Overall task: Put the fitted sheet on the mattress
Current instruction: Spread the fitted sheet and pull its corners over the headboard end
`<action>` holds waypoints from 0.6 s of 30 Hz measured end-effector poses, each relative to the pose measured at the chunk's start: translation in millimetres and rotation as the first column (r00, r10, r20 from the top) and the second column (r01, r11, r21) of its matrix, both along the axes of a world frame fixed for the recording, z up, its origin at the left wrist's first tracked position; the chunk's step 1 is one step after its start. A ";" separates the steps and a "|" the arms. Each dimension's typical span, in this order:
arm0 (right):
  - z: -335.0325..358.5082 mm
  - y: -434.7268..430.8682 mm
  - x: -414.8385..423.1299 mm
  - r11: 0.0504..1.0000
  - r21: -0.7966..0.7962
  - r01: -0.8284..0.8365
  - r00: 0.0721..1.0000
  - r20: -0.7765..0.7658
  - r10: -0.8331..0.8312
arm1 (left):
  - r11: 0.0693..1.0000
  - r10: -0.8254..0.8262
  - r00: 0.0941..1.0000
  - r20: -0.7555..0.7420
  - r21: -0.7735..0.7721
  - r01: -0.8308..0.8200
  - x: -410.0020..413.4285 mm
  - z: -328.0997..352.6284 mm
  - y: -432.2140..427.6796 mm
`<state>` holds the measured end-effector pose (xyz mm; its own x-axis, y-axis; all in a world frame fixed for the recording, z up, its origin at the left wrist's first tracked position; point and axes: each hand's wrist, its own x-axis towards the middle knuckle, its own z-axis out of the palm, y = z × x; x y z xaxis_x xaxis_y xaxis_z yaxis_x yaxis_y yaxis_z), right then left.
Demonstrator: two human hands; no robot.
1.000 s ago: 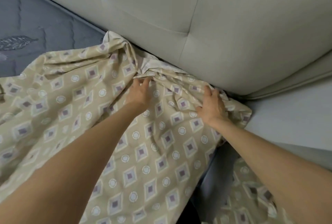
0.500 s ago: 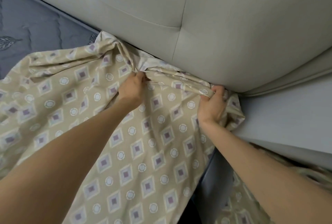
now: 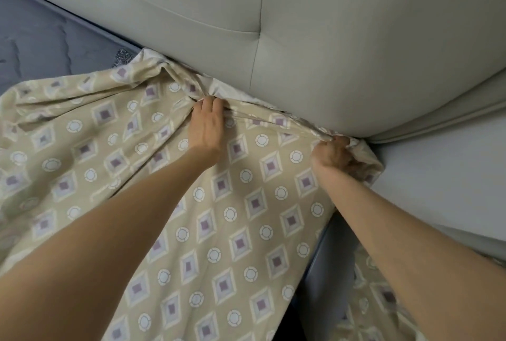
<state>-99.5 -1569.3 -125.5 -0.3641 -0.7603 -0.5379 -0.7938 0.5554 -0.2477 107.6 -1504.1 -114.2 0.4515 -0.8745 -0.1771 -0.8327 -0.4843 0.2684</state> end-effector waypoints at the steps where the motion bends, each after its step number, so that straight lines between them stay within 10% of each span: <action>1: -6.3 -4.9 -0.1 0.999 0.017 0.033 0.999 0.027 -0.033 | 1.000 0.008 1.000 -0.001 0.001 -0.008 0.2 -2.2 -2.3; 8: -14.9 -38.1 -3.9 0.968 0.248 -0.035 0.996 0.093 0.012 | 0.997 -0.036 0.999 0.025 -0.064 0.038 -4.5 -17.2 -7.3; 13: -7.2 -39.9 -0.8 0.919 0.343 -0.195 0.967 0.223 0.122 | 0.986 0.004 1.000 0.004 0.169 -0.005 -2.0 -14.4 -30.4; 18: -8.4 -23.1 -1.9 0.977 0.111 -0.181 0.980 -0.066 0.189 | 0.977 -0.116 0.992 -0.044 0.178 0.122 12.8 -18.5 -33.9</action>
